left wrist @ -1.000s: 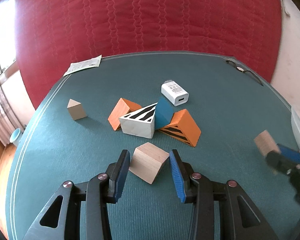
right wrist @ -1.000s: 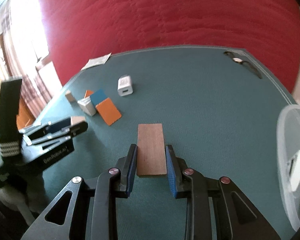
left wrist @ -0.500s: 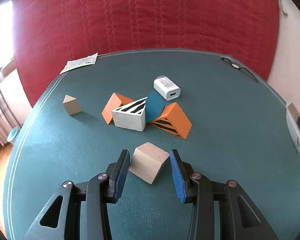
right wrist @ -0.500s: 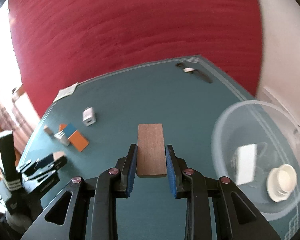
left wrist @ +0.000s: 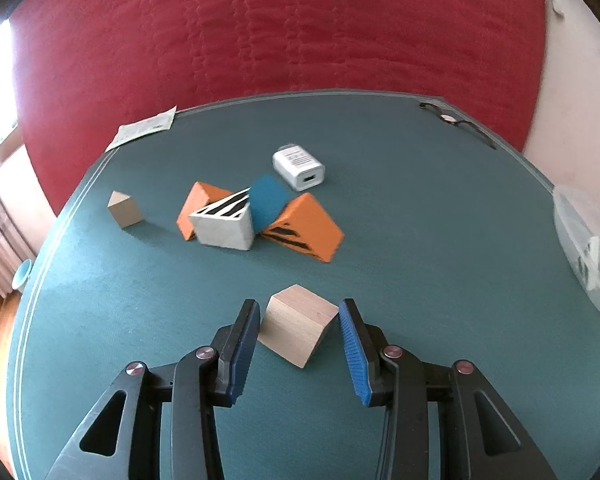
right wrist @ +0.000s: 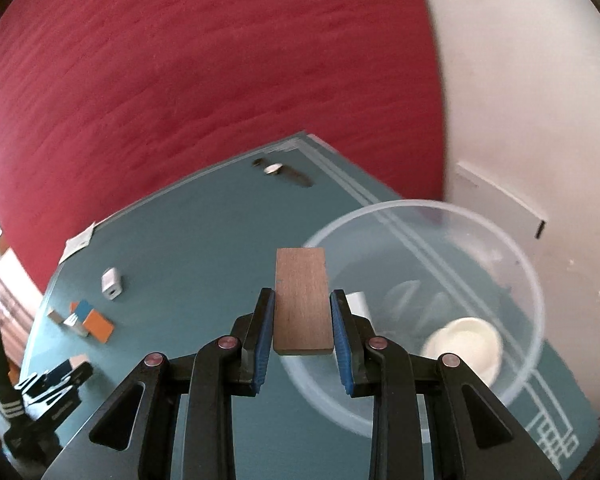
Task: Organize rigid objects
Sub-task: 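Carry the wooden block into the basin, open right gripper while left carries the cube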
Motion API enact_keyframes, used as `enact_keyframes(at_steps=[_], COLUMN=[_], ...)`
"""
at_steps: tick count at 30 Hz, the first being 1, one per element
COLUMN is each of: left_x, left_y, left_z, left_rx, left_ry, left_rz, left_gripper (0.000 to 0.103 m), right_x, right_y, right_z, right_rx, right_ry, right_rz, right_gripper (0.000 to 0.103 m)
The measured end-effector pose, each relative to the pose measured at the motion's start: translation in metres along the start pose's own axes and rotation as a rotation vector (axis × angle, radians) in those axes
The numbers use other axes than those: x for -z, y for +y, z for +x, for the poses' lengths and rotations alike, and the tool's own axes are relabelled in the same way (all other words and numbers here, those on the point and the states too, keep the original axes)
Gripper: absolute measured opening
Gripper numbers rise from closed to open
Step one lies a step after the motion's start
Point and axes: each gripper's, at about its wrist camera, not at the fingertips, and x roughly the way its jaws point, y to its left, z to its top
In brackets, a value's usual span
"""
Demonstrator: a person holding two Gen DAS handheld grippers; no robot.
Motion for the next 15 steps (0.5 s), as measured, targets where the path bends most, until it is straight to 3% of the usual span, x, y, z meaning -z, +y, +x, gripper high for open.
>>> enact_keyframes(at_steps=[10,15], left_x=[-0.010,-0.017], left_y=[-0.050,-0.085], left_z=[-0.019,-0.029], left_rx=[0.030,0.078], left_ry=[-0.045,-0.072], left_rz=[0.069,0.138], left_gripper=[0.043,0.043], right_x=[0.004,0.003], right_y=[-0.060,-0.071], right_z=[0.001,0.001], right_rx=[0.060,0.055], right_ry=[0.036,0.038], right_rz=[0.030,0.017], right_gripper=[0.029,0.029])
